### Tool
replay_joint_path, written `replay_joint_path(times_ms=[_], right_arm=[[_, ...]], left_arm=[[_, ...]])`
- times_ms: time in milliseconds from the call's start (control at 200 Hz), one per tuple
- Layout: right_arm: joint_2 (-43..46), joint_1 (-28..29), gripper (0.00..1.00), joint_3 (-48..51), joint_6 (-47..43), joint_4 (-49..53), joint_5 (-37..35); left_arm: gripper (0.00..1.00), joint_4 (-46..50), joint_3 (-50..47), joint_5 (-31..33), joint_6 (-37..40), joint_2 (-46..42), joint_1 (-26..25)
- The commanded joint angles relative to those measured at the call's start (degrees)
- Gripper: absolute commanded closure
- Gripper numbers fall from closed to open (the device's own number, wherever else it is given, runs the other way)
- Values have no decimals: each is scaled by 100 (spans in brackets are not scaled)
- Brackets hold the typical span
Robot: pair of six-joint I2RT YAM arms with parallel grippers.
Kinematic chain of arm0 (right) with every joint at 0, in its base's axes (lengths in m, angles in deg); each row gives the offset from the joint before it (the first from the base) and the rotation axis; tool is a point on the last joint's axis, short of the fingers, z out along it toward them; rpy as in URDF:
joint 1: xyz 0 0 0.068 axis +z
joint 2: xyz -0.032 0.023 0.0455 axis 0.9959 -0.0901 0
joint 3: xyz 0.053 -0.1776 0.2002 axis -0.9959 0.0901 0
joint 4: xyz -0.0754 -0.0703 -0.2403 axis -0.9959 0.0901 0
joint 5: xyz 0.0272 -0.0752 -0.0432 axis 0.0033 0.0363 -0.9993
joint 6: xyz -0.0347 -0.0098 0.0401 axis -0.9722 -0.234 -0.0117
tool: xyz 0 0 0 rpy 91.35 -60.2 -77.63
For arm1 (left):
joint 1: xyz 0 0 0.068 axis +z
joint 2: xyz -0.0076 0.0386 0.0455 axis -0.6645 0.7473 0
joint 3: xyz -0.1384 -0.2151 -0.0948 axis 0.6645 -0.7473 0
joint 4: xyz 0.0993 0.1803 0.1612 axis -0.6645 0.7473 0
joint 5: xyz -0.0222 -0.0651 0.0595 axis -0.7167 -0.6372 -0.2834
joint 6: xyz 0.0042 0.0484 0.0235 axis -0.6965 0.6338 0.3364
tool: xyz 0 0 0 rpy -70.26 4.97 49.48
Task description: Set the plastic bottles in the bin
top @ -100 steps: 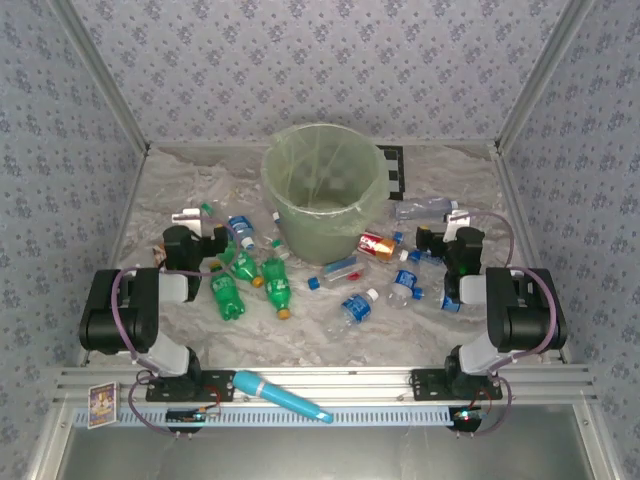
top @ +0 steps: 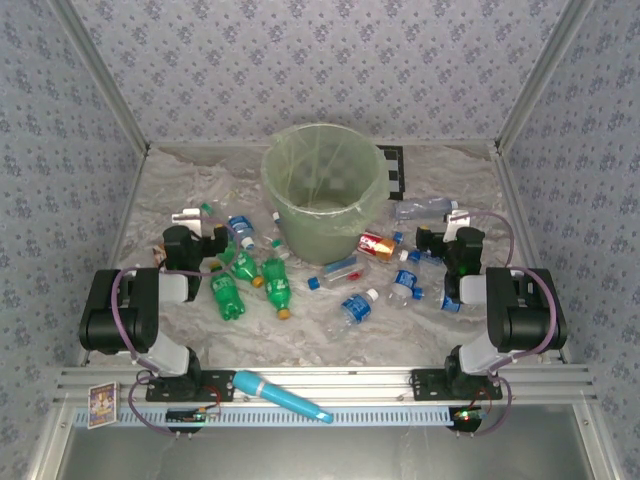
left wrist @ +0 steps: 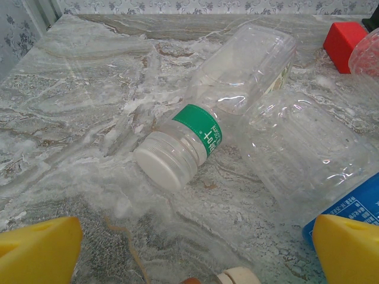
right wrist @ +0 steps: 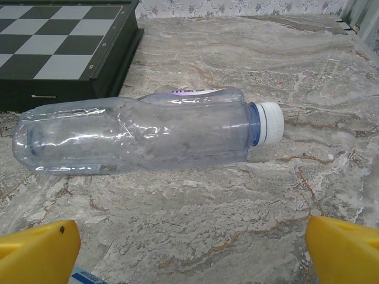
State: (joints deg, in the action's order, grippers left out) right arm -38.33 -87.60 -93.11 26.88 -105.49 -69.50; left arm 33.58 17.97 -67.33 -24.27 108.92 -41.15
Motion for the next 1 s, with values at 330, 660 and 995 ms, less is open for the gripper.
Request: replay_joint_path(times_ms=[330, 660, 995], right_arm=[[-26, -31, 1, -103, -39, 32, 23], [-10, -11, 1, -87, -26, -10, -52], [1590, 8, 0, -262, 480, 1495, -964]], left_arm=[[0, 45, 92, -63, 25, 13, 39], [0, 1625, 706, 510, -250, -563, 111], [0, 5381, 2516, 1203, -1577, -1686, 155]])
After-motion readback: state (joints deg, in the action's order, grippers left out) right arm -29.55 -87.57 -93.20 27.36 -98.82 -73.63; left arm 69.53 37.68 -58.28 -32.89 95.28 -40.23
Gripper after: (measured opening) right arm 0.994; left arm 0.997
